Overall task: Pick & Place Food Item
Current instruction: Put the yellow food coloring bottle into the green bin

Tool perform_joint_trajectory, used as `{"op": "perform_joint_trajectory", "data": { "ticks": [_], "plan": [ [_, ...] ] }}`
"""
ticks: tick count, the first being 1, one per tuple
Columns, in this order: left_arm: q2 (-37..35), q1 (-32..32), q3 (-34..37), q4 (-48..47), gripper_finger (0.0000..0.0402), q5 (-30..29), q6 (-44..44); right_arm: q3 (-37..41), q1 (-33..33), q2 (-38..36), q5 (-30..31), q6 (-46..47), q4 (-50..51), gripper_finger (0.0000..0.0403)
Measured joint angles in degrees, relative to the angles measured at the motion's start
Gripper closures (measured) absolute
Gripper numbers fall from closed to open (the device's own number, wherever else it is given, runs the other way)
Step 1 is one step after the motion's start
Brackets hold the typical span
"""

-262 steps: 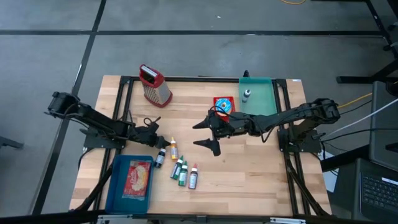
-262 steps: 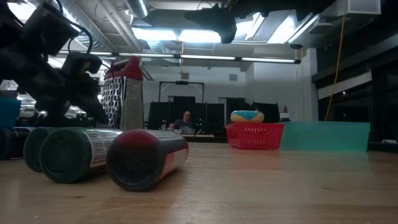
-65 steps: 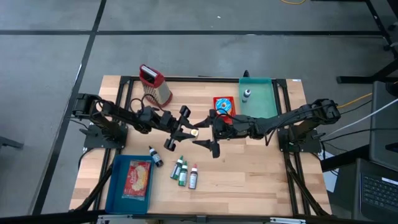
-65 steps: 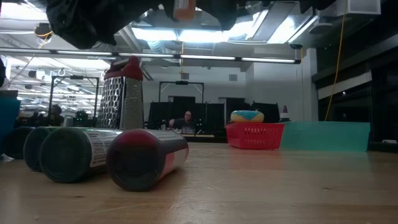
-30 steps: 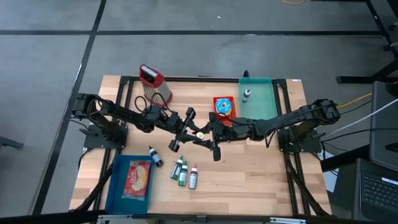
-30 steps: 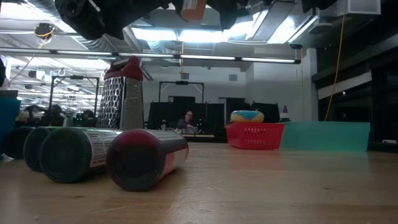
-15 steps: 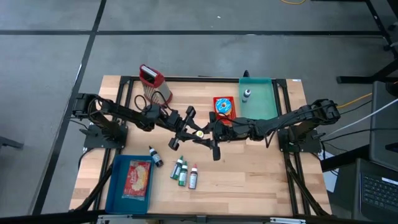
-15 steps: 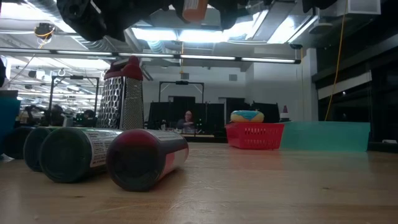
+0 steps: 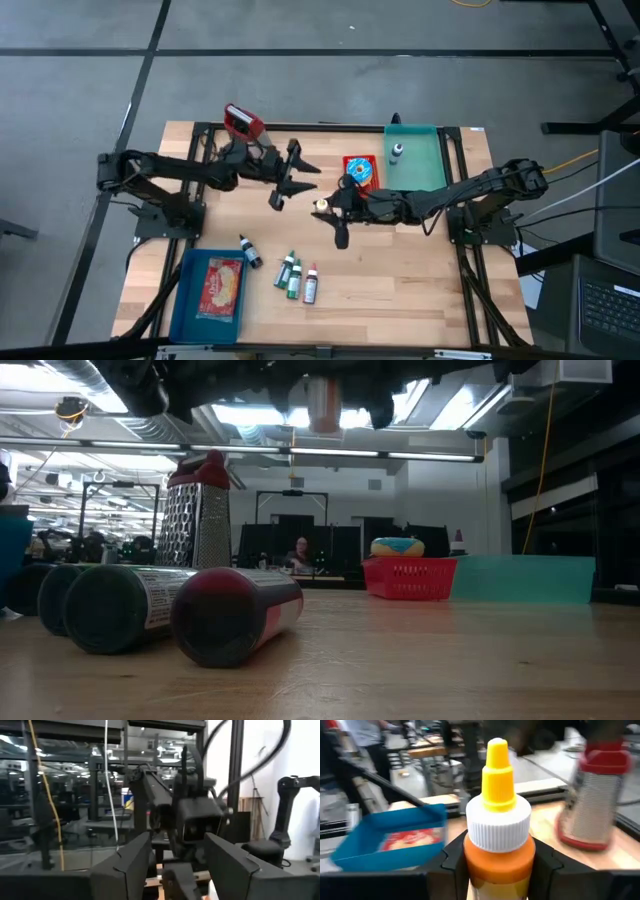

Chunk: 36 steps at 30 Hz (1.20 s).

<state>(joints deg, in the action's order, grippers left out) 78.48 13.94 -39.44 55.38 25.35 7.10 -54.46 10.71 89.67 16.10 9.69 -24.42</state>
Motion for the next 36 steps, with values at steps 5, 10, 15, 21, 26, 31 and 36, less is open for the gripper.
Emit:
{"op": "perform_joint_trajectory", "data": {
  "ticks": [5,10,15,21,26,31,36],
  "plan": [
    [-4.4,2.5,0.0,-6.8,0.0211,0.1,-0.4,0.0,-0.5,0.0,10.3,0.3,1.6,0.0272],
    [-5.2,1.2,-0.1,-13.5,0.0214,0.0,-1.7,0.0,-1.6,0.0,21.5,2.9,6.4,0.0266],
    [-4.2,-2.4,1.0,-16.7,0.0217,-1.5,-3.3,2.7,-3.4,0.1,36.2,6.6,7.8,0.0273],
    [-4.0,-7.4,5.2,-16.1,0.0217,-10.0,-4.5,7.2,-7.5,0.1,42.7,14.0,7.8,0.0271],
    [-3.9,-11.6,9.7,-14.5,0.0217,-17.1,-4.1,11.9,-12.0,0.1,43.5,20.6,7.6,0.0273],
    [-3.9,-15.2,15.6,-8.2,0.0217,-24.5,-4.4,14.3,-15.5,-0.1,45.3,21.3,7.3,0.0274],
    [-3.9,-16.6,19.8,-5.5,0.0217,-29.4,-4.4,14.6,-18.9,-0.9,45.8,20.2,7.7,0.0273]
  ]
}}
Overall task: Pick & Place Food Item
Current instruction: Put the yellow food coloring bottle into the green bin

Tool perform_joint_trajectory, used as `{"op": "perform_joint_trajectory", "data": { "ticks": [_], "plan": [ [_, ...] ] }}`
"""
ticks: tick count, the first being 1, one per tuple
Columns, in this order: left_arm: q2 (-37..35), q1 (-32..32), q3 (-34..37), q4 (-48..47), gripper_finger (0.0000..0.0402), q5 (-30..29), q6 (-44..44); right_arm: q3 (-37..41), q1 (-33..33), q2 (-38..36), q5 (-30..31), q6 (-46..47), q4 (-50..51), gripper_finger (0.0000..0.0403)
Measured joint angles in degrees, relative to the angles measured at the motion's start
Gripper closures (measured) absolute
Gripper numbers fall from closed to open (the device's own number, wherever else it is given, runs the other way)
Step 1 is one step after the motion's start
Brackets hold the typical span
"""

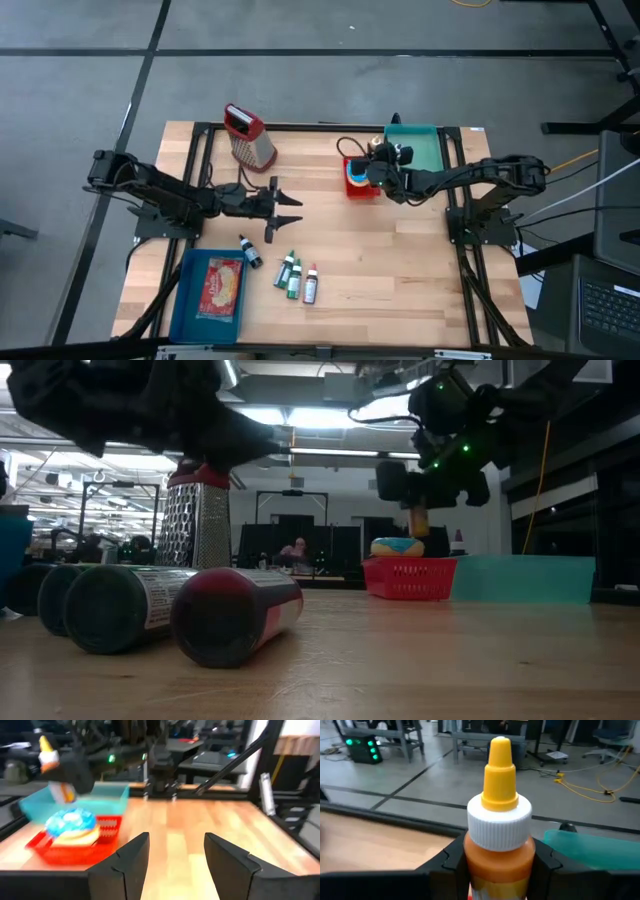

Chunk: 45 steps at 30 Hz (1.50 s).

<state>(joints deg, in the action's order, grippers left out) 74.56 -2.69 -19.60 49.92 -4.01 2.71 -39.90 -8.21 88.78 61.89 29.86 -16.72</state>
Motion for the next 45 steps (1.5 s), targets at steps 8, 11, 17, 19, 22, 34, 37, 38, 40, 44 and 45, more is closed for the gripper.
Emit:
{"op": "perform_joint_trajectory", "data": {
  "ticks": [8,11,17,19,22,34,37,38,40,44,45],
  "plan": [
    [0.0,1.1,2.7,2.6,0.0217,-2.0,-1.4,0.0,-2.0,-1.1,2.3,5.7,6.8,0.0272],
    [0.0,2.5,2.7,2.7,0.0217,-0.7,-2.4,0.0,-1.9,-1.8,5.6,14.1,15.3,0.0272],
    [0.0,4.0,2.7,2.2,0.0217,2.9,-2.5,0.0,2.1,-2.5,9.3,32.1,33.6,0.0272],
    [0.0,4.0,2.7,2.2,0.0217,3.9,-2.5,0.0,4.6,-2.5,10.8,37.7,38.2,0.0272],
    [0.0,4.0,2.7,2.2,0.0217,4.1,-2.7,0.0,8.7,-2.5,13.2,48.0,46.3,0.0272],
    [0.0,4.0,2.7,2.1,0.0217,5.7,-3.0,0.0,13.9,-2.0,15.5,71.5,64.2,0.0272],
    [0.0,4.0,2.7,2.1,0.0217,6.2,-2.9,0.0,13.9,-1.9,15.2,71.8,63.3,0.0272],
    [0.0,4.0,2.7,2.1,0.0217,6.8,-2.9,0.0,13.9,-1.7,15.0,71.6,62.8,0.0272],
    [0.0,4.0,2.7,2.1,0.0217,7.3,-3.0,0.0,13.9,-1.6,13.7,70.8,62.1,0.0272],
    [0.0,4.0,2.7,2.1,0.0217,7.3,-3.1,0.0,13.9,0.2,13.7,70.5,61.0,0.0272],
    [0.0,4.0,2.7,2.0,0.0217,7.3,-3.2,0.0,13.9,0.8,13.7,70.5,60.3,0.0272]
  ]
}}
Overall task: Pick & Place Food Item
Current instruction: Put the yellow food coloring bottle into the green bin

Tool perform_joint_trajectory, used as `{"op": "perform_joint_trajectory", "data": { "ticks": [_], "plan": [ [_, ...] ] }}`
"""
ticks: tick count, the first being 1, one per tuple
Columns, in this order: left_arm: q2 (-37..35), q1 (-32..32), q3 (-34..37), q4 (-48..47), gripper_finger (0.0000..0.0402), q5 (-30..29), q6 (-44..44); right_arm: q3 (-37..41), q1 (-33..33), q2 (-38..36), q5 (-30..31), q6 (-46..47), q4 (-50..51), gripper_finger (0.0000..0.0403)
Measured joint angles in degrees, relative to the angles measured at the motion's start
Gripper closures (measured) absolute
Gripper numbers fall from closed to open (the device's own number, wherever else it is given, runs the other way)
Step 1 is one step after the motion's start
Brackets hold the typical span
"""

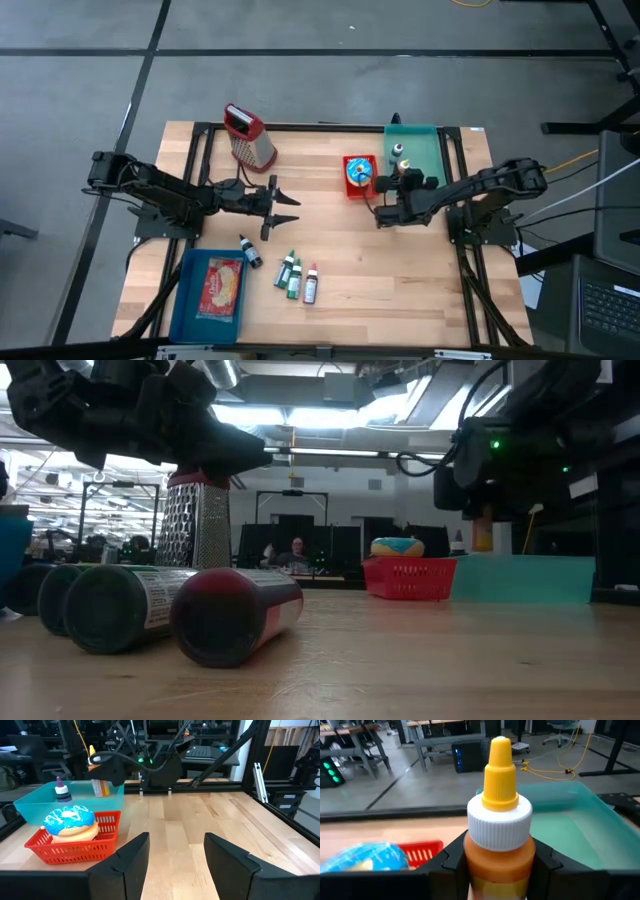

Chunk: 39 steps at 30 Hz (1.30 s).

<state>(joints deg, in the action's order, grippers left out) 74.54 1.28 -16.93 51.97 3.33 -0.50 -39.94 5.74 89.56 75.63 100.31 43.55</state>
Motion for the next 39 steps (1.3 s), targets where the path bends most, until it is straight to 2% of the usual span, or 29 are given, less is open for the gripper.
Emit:
{"op": "perform_joint_trajectory", "data": {
  "ticks": [11,21,32,39],
  "plan": [
    [0.0,0.0,0.0,0.0,0.0217,-0.1,-0.3,0.0,-0.1,8.5,-0.3,7.6,-0.7,0.0272],
    [0.0,0.0,0.0,0.1,0.0217,-0.1,-0.3,0.0,0.1,10.7,-0.9,9.8,-0.9,0.0267],
    [0.0,0.0,0.0,0.1,0.0217,-0.1,-0.3,0.0,0.8,10.7,-1.4,8.7,-1.2,0.0179],
    [0.0,0.0,0.0,0.1,0.0217,-0.1,-0.8,-0.5,0.8,10.7,0.5,8.6,-1.2,0.0162]
  ]
}}
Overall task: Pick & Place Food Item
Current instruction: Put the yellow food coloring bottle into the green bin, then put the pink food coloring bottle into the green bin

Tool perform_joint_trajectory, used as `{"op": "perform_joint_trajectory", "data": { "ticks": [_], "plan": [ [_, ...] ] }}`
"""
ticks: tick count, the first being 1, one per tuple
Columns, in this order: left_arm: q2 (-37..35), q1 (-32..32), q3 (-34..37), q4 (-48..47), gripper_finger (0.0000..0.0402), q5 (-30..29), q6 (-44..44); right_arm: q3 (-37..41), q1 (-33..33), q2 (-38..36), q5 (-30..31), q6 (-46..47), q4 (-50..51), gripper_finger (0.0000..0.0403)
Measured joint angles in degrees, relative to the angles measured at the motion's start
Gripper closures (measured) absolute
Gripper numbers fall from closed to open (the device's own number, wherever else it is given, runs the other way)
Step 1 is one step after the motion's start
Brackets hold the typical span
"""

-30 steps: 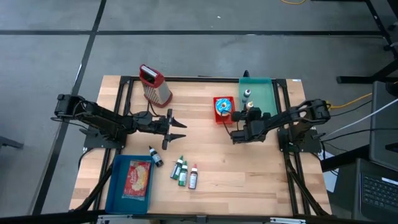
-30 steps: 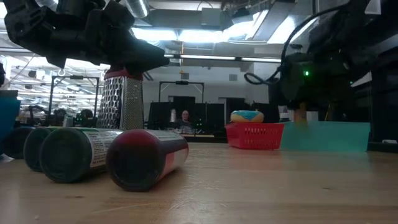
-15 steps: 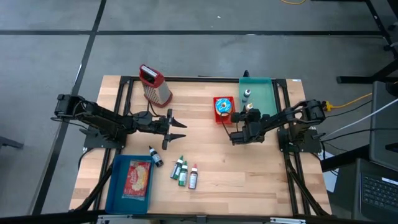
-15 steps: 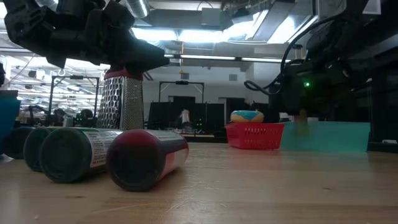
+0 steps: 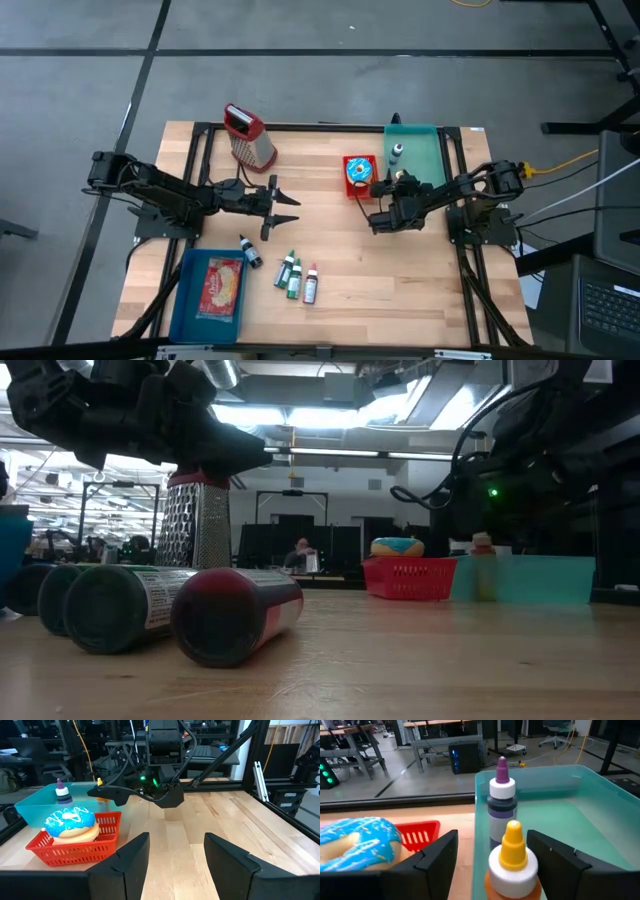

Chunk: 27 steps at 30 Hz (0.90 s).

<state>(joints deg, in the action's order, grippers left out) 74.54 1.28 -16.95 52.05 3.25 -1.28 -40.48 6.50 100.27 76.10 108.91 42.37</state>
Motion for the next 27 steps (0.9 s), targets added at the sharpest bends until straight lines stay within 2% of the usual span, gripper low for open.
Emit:
{"op": "perform_joint_trajectory", "data": {
  "ticks": [5,9,13,18,20,21,25,27],
  "plan": [
    [0.0,0.0,0.0,0.0,0.0217,0.0,0.0,-1.6,0.0,0.0,1.2,-1.8,0.9,0.0161],
    [0.0,0.0,0.0,0.0,0.0217,0.2,0.0,-4.3,0.0,0.0,1.5,-2.0,6.6,0.0161],
    [0.0,0.0,0.0,0.0,0.0217,0.9,0.0,-8.7,0.0,0.0,1.5,1.8,18.2,0.0161],
    [0.0,0.0,0.0,0.0,0.0217,0.9,0.0,-15.6,0.0,0.0,1.6,10.9,39.0,0.0161],
    [0.0,0.0,0.0,0.0,0.0217,0.9,0.0,-18.5,0.0,-0.1,3.1,15.4,47.3,0.0161],
    [0.0,0.0,0.0,0.0,0.0217,0.9,0.0,-19.8,0.0,-0.3,4.3,16.2,47.8,0.0161],
    [0.0,0.0,0.0,0.3,0.0217,0.9,0.0,-24.0,-0.4,-4.8,11.6,5.6,45.3,0.0161],
    [0.0,0.0,0.0,1.1,0.0217,0.9,0.0,-26.2,0.3,-5.9,13.1,2.5,45.7,0.0161]
  ]
}}
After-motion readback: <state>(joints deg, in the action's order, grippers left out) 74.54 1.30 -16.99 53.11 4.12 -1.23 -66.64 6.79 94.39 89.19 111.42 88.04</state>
